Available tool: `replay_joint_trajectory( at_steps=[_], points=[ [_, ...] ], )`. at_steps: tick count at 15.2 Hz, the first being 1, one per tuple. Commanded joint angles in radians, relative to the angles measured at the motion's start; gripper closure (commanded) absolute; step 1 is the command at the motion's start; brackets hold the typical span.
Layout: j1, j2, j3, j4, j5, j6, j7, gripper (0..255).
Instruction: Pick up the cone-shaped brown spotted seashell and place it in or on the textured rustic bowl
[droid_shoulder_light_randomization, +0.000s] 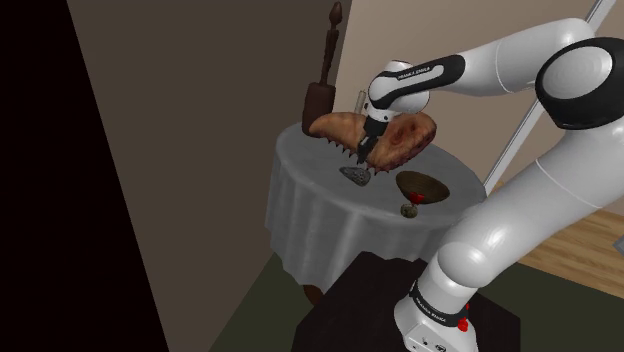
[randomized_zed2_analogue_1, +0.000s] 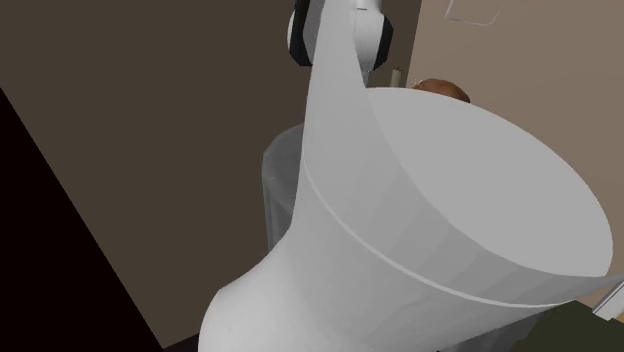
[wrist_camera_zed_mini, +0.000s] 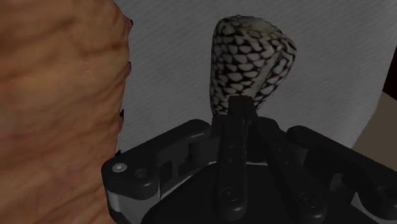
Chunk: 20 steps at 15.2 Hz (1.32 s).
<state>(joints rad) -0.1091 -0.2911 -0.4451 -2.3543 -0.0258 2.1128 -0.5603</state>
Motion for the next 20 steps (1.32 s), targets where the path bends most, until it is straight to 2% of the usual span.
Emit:
replay_joint_trajectory(
  at_steps=[1,5,13,20],
  points=[
    [0.000,0.000,0.000,0.000,0.000,0.000,0.000,0],
    [0.050,0.374,0.116,0.324,-0.159,-0.295,0.228,0],
    [0.045,0.386,0.104,0.235,-0.166,-0.193,0.230,0],
    [0.045,0.386,0.104,0.235,-0.166,-0.193,0.231,0]
  ],
)
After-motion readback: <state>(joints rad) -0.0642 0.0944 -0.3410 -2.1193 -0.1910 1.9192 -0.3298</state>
